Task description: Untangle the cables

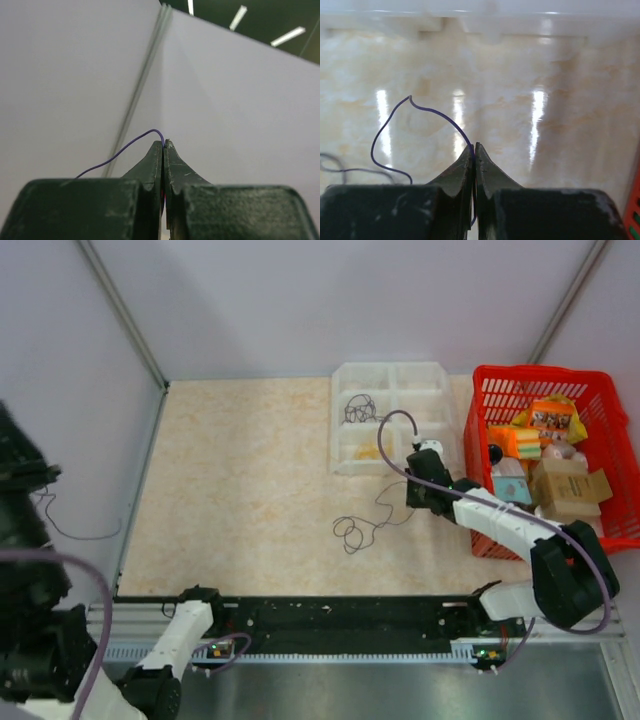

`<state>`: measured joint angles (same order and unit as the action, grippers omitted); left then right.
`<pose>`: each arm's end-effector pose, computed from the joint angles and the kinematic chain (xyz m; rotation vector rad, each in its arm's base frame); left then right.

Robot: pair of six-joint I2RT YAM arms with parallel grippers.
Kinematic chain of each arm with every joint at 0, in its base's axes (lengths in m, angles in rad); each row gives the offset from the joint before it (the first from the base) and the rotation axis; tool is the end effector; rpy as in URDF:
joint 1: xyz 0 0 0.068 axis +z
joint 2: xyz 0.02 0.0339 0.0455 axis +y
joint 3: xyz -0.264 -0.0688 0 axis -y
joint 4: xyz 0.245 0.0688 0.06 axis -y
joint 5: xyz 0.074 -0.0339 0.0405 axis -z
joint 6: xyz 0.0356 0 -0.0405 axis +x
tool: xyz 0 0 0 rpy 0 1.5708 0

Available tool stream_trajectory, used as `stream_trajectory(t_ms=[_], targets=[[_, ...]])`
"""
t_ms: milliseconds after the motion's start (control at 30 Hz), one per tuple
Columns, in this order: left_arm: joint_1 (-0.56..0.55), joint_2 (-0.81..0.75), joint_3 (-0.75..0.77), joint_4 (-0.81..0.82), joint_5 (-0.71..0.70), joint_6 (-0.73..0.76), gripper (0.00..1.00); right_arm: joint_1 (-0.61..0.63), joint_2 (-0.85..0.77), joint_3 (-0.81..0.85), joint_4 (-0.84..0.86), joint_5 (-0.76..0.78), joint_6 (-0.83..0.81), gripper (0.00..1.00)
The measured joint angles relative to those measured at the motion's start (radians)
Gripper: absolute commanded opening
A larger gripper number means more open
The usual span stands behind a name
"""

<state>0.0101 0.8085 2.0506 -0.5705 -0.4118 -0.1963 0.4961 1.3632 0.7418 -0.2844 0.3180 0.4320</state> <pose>-0.0567 0.0137 0.6220 -0.4720 0.8406 0.0135 0.2394 0.1169 0.1931 0.0562 2.4146 0.0269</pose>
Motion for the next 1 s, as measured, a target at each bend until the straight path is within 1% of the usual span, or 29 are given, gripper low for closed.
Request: stream_trajectory(t_ms=[133,233,333,433,533,633,800,867,900,1000], targets=[[-0.001,0.02,-0.203,0.01,0.219,-0.1,0.0,0.065,-0.074,0.06,-0.028,-0.111,-0.047,0.0],[-0.001,0.13,-0.311,-0.005,0.414,-0.174,0.0,0.106,-0.132,0.145,-0.053,-0.159,-0.071,0.0],[-0.004,0.249,-0.422,-0.005,0.535,-0.227,0.0,0.145,-0.186,0.235,-0.096,-0.174,-0.1,0.0],[-0.005,0.285,-0.582,-0.02,0.577,-0.257,0.0,0.161,-0.207,0.309,-0.171,-0.2,-0.124,0.0],[-0.005,0.263,-0.701,-0.037,0.58,-0.272,0.0,0.162,-0.202,0.34,-0.243,-0.211,-0.142,0.0],[-0.005,0.205,-0.774,-0.027,0.576,-0.277,0.0,0.162,-0.178,0.336,-0.309,-0.227,-0.159,0.0],[-0.005,0.108,-0.853,-0.005,0.56,-0.277,0.0,0.162,-0.08,0.311,-0.338,-0.246,-0.18,0.01],[-0.005,0.089,-0.867,-0.005,0.549,-0.277,0.0,0.163,-0.021,0.306,-0.329,-0.264,-0.184,0.06],[-0.005,0.083,-0.871,-0.006,0.545,-0.276,0.0,0.166,0.006,0.306,-0.325,-0.274,-0.185,0.13],[-0.005,0.071,-0.881,-0.006,0.545,-0.274,0.0,0.177,0.126,0.317,-0.291,-0.333,-0.184,0.38]])
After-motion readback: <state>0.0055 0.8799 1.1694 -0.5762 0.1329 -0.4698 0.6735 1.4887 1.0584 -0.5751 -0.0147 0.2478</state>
